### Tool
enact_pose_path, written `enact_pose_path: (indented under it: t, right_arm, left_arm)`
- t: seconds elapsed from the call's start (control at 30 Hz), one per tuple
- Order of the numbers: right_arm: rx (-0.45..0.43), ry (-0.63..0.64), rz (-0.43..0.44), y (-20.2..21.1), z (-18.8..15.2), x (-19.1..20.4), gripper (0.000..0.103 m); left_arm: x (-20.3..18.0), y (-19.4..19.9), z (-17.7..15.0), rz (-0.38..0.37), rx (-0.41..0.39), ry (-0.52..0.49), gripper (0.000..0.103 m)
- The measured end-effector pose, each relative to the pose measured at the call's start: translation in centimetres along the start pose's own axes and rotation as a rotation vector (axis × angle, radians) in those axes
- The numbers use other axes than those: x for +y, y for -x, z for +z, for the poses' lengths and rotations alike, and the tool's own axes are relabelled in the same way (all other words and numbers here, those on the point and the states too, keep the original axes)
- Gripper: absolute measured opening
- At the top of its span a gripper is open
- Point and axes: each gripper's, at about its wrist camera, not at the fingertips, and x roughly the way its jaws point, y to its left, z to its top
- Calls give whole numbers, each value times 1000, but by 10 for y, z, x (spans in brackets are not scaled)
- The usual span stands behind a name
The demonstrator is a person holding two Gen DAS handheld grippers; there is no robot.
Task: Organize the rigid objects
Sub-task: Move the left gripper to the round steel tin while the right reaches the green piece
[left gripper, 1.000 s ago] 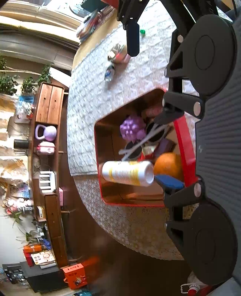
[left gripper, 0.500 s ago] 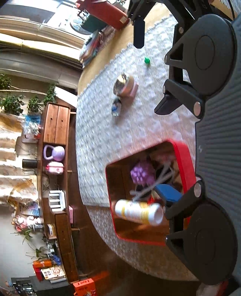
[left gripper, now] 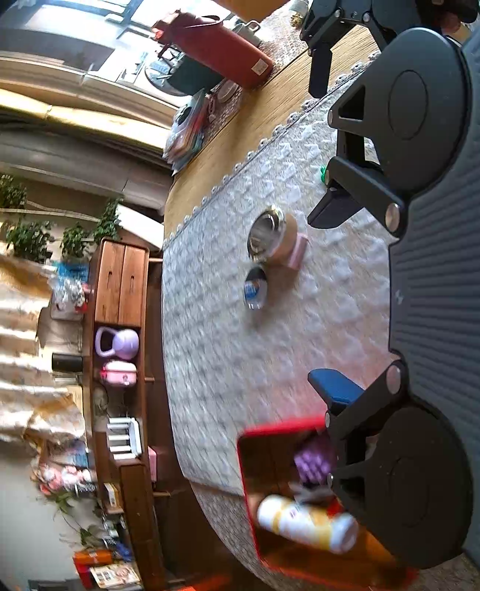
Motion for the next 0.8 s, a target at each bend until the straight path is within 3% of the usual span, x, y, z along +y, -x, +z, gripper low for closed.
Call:
enact_pose_path:
  t: [0.13, 0.23, 0.33, 0.8]
  right_arm:
    - [1, -28, -10, -10, -9, -17, 98]
    - [9, -55, -2, -18, -12, -27, 89]
    - [14, -73, 2, -28, -14, -34, 86]
    - [65, -65, 15, -63, -15, -40, 73]
  left_arm:
    - [-18, -24, 6, -6, 13, -8, 83]
    - [-30, -43, 10, -10, 16, -18, 83]
    - [-43, -62, 13, -12, 13, -41, 83]
    - [-75, -138, 21, -8, 62, -131, 83]
